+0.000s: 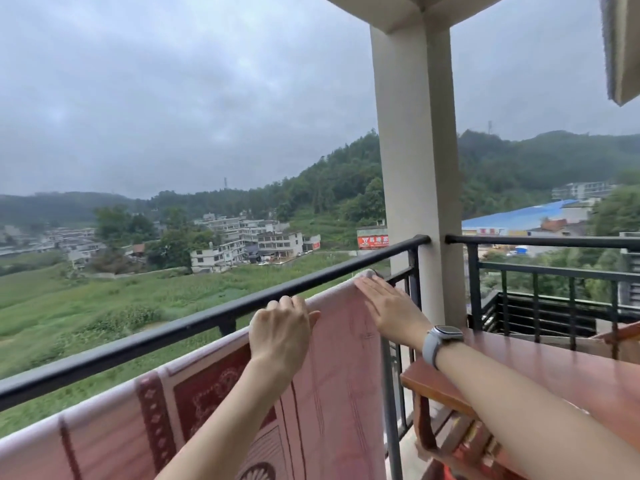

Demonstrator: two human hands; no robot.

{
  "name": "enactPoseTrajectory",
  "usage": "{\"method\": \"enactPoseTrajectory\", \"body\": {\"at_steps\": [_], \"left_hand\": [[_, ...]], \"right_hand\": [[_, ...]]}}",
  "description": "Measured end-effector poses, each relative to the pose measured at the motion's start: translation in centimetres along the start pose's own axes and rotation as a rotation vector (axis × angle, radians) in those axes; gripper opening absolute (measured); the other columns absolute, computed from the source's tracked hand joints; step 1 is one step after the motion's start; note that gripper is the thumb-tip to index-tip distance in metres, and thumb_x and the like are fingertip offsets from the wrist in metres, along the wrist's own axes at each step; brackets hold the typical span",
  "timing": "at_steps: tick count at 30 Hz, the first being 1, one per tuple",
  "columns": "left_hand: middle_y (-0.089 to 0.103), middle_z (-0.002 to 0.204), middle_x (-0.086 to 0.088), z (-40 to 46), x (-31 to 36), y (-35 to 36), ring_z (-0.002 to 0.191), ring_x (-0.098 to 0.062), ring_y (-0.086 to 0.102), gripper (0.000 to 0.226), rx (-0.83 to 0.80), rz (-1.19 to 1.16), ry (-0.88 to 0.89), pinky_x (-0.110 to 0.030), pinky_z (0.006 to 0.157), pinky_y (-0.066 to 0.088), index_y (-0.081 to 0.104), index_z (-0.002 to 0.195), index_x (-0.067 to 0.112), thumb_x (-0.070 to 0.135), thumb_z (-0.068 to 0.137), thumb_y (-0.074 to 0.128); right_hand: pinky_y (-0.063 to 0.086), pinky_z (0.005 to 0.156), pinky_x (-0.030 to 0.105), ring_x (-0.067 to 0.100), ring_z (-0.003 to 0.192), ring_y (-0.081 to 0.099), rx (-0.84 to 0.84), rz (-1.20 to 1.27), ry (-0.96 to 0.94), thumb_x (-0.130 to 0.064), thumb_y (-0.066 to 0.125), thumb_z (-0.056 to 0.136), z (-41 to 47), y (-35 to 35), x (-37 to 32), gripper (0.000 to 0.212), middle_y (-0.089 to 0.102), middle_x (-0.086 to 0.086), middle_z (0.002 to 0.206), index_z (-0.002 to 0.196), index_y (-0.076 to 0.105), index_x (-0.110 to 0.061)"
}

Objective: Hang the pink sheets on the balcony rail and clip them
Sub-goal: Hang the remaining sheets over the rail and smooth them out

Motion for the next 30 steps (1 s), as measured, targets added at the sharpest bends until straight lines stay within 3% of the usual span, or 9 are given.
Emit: {"method": "enactPoseTrajectory", "body": {"at_steps": [6,9,11,13,15,17,20,25,30], "left_hand": [[0.061,0.110,-0.007,7.8,7.0,2.8,0.098,-0.027,0.060,0.026,-0.059,-0.041,-0.050,-0.033,0.066,0.034,0.049,0.106,0.012,0.016,0.095,0.025],[0.065,0.105,-0.003,9.7,7.3,3.8,0.096,-0.027,0.061,0.031,-0.065,-0.099,-0.119,-0.032,0.067,0.035,0.054,0.099,0.018,0.031,0.097,0.026],[0.067,0.100,0.000,10.0,6.9,3.8,0.094,-0.025,0.061,0.038,-0.033,-0.141,-0.178,-0.032,0.066,0.035,0.058,0.097,0.024,0.045,0.095,0.027],[0.068,0.095,0.003,10.3,6.8,3.2,0.090,-0.023,0.062,0.037,0.003,-0.210,-0.224,-0.030,0.063,0.035,0.062,0.098,0.031,0.052,0.092,0.033],[0.070,0.092,0.004,10.7,6.9,3.1,0.086,-0.023,0.063,0.031,0.024,-0.295,-0.289,-0.030,0.061,0.038,0.065,0.097,0.036,0.054,0.087,0.042],[0.071,0.086,0.005,10.8,6.6,2.6,0.082,-0.023,0.063,0.025,0.075,-0.354,-0.363,-0.029,0.060,0.040,0.069,0.092,0.037,0.052,0.083,0.051],[0.069,0.075,0.007,10.8,6.4,2.4,0.073,-0.019,0.058,0.017,0.150,-0.350,-0.461,-0.027,0.058,0.036,0.072,0.087,0.033,0.045,0.081,0.060],[0.072,0.086,0.007,11.1,7.9,2.1,0.076,-0.012,0.060,0.015,0.254,-0.272,-0.531,-0.026,0.062,0.042,0.073,0.088,0.028,0.039,0.081,0.063],[0.071,0.093,0.006,12.8,10.9,2.3,0.079,-0.013,0.061,0.016,0.283,-0.250,-0.553,-0.026,0.067,0.047,0.073,0.091,0.020,0.030,0.084,0.063]], "right_hand": [[0.031,0.106,0.035,0.017,0.130,0.035,0.103,0.232,-0.187,-0.017,0.037,0.096,5.5,-0.6,4.1,0.036,0.047,0.001,0.134,0.131,0.044,-0.016],[0.043,0.083,0.014,0.015,0.103,0.055,-0.083,0.669,-0.191,-0.015,0.052,0.091,7.8,-0.1,6.1,0.026,0.059,-0.002,0.106,0.117,0.057,-0.010],[0.048,0.083,0.015,0.017,0.096,0.059,-0.143,0.819,-0.244,-0.012,0.059,0.086,8.8,0.0,6.7,0.022,0.063,0.003,0.099,0.107,0.062,-0.007],[0.050,0.090,0.027,0.022,0.097,0.060,-0.173,0.889,-0.328,-0.008,0.062,0.084,9.5,0.0,6.6,0.016,0.064,0.010,0.099,0.099,0.063,-0.004],[0.051,0.087,0.032,0.020,0.090,0.060,-0.191,0.951,-0.394,-0.006,0.062,0.083,10.0,0.3,6.8,0.008,0.063,0.009,0.092,0.091,0.063,-0.005],[0.052,0.081,0.030,0.015,0.082,0.059,-0.148,1.002,-0.395,-0.006,0.060,0.084,10.7,0.1,7.2,0.004,0.063,0.005,0.084,0.083,0.062,-0.008],[0.049,0.068,0.020,0.007,0.071,0.057,-0.154,1.063,-0.441,-0.008,0.058,0.086,11.3,0.5,7.3,0.017,0.059,-0.004,0.077,0.075,0.057,-0.020],[0.048,0.073,0.020,0.009,0.076,0.054,-0.033,0.978,-0.582,-0.008,0.057,0.087,11.4,-0.1,8.3,0.017,0.054,-0.010,0.077,0.076,0.053,-0.020],[0.050,0.076,0.032,0.014,0.077,0.056,0.039,0.967,-0.643,-0.003,0.056,0.086,11.7,-0.9,11.1,0.009,0.058,-0.004,0.078,0.083,0.058,-0.012]]}}
Point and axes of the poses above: each hand's wrist, its own z-axis towards the middle knuckle, its own y-axis out of the palm, x = y × z, the point moved 9 cm from there along z, towards the middle knuckle
